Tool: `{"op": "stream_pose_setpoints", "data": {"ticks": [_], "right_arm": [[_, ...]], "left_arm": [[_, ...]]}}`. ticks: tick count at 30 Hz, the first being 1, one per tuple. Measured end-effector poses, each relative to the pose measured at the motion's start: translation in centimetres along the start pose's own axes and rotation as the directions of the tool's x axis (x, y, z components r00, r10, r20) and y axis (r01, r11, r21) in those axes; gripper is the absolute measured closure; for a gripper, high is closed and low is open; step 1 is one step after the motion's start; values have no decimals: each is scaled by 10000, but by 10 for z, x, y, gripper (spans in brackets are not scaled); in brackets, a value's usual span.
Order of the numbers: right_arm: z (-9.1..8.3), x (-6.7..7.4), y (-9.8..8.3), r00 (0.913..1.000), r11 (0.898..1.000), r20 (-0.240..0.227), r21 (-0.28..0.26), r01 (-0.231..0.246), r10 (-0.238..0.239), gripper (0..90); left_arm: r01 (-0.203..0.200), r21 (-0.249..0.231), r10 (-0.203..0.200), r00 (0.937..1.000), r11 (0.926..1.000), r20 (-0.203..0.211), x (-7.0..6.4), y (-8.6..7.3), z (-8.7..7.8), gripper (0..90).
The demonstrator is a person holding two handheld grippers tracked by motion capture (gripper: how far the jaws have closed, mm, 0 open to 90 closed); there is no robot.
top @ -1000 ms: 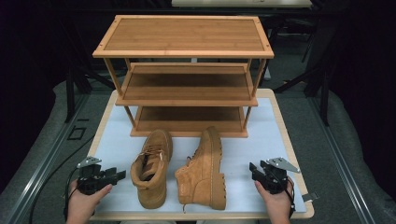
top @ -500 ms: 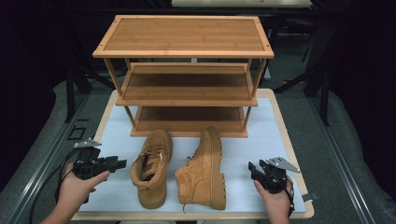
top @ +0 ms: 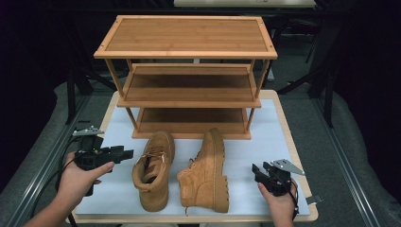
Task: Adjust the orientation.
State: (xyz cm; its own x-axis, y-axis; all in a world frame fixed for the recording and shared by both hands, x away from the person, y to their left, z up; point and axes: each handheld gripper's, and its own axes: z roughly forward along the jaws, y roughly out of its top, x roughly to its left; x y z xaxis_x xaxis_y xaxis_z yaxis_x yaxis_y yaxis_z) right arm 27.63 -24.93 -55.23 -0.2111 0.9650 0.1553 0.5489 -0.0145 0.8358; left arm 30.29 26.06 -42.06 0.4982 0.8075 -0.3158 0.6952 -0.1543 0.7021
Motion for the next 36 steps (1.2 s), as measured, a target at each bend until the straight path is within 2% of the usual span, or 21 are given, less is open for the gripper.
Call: {"op": "stream_pose_setpoints", "data": {"ticks": [5, 11, 13, 15, 18, 21, 23, 24, 29, 32, 33, 34, 35, 36], "right_arm": [[0, 1, 0, 10000, 10000, -27, 8, -5, 5, 507], [0, 1, -1, 10000, 9997, -24, 240, 0, 1, 505], [1, 0, -2, 10000, 10000, -74, 59, -57, 58, 503], [0, 0, -2, 10000, 9999, -43, 132, -70, 70, 502], [1, 0, -2, 9999, 9998, -47, 150, -96, 97, 500], [2, -1, -2, 9999, 9998, -74, 156, -76, 77, 499], [2, 0, -3, 9999, 9999, -96, 158, -55, 57, 499], [1, 0, -3, 9999, 9999, -89, 144, -46, 47, 498], [0, -1, -3, 9999, 9998, 14, 159, -118, 118, 499], [0, -3, -3, 9998, 9998, -44, 65, -207, 207, 499], [-1, -3, -3, 9998, 9997, -20, 136, -221, 221, 499], [-1, -4, -3, 9996, 9996, 3, 131, -270, 270, 499], [-1, -4, -3, 9996, 9996, 3, 131, -270, 270, 499], [1, -4, -3, 9995, 9995, -41, -28, -302, 302, 499]], "left_arm": [[174, -67, -171, 9990, 9998, 422, -9, -8, 6, 510], [227, -182, -221, 9992, 9996, 328, -11, -25, 18, 552], [251, -143, -246, 9990, 9996, 368, -11, -27, 19, 564], [290, -168, -282, 9986, 9994, 442, -13, -30, 20, 588], [141, 46, -142, 9992, 9999, 363, -18, -32, 25, 590], [-66, -5, 66, 10000, 10000, 28, -23, -34, 26, 615], [-58, 73, 58, 10000, 10000, -30, -23, -33, 26, 652], [-60, 104, 61, 10000, 9999, -51, -23, -32, 26, 700], [12, 686, -14, 10000, 9976, 21, -19, -24, 23, 759], [-233, 917, 262, 9992, 9955, -297, -13, -17, 20, 783], [-233, 910, 269, 9989, 9956, -380, -9, -16, 18, 787], [-205, 941, 254, 9984, 9954, -513, 2, -12, 15, 793], [-205, 941, 254, 9984, 9954, -513, 2, -12, 15, 795], [-211, 1020, 269, 9981, 9946, -561, 12, -9, 13, 797]]}}
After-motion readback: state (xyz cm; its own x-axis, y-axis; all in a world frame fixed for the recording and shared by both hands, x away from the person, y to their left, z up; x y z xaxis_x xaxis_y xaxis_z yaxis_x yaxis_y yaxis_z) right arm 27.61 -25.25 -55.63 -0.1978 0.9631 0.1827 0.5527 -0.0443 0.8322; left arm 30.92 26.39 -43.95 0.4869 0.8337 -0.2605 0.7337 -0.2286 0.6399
